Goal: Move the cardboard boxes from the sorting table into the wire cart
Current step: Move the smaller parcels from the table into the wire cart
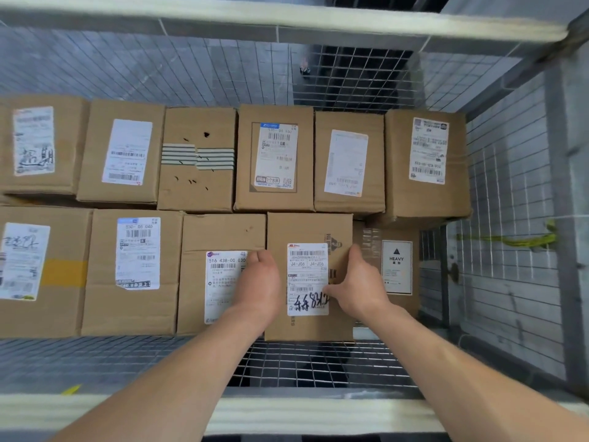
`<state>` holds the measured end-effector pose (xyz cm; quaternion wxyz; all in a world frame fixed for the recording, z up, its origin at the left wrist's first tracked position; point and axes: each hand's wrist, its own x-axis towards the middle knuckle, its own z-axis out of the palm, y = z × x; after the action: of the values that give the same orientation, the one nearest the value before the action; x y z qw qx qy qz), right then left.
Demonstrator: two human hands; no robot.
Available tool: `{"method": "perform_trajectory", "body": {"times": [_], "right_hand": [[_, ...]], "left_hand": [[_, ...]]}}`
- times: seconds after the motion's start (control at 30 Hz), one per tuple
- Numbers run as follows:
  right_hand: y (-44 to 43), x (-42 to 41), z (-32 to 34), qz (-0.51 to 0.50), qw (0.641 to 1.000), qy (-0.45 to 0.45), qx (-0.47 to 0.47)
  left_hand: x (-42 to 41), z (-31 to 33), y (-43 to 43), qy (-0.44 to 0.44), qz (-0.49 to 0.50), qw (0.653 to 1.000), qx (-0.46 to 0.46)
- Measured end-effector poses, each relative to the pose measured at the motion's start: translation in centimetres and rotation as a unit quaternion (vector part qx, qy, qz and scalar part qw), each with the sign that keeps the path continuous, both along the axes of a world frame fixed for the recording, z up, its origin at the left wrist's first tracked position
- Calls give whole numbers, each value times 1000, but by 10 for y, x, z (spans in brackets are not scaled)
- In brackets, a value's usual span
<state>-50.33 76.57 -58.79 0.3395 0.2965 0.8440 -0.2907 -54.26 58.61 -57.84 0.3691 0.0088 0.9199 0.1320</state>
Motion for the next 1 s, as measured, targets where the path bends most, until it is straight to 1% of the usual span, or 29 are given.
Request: {"method": "perform_trajectory", "body": {"times": [0.13, 0.23, 0.37, 0.47, 0.53, 0.7, 0.83, 1.0], "right_hand": [[0, -2, 11, 44, 998, -34, -15], [2, -4, 27, 40, 997, -57, -35], [-3, 1, 63, 37, 998, -4, -42], [-9, 1, 109, 19, 998, 50, -31], [-11, 0, 147, 16, 997, 81, -7], [-7, 8, 249, 28, 987, 127, 96], [-2, 30, 325, -3, 975, 154, 159], [2, 75, 391, -44, 961, 167, 217]], "left_hand": [[-3, 22, -2, -13, -43, 999, -10], [-12, 49, -4, -10, -80, 997, -19], [-26, 95, -4, 35, -149, 988, -20], [-35, 135, -1, 81, -203, 976, 0], [-41, 165, 2, 105, -234, 966, 22], [-51, 247, 13, 159, -306, 936, 75], [-50, 308, 24, 193, -351, 908, 125], [-33, 367, 49, 220, -413, 863, 189]]}}
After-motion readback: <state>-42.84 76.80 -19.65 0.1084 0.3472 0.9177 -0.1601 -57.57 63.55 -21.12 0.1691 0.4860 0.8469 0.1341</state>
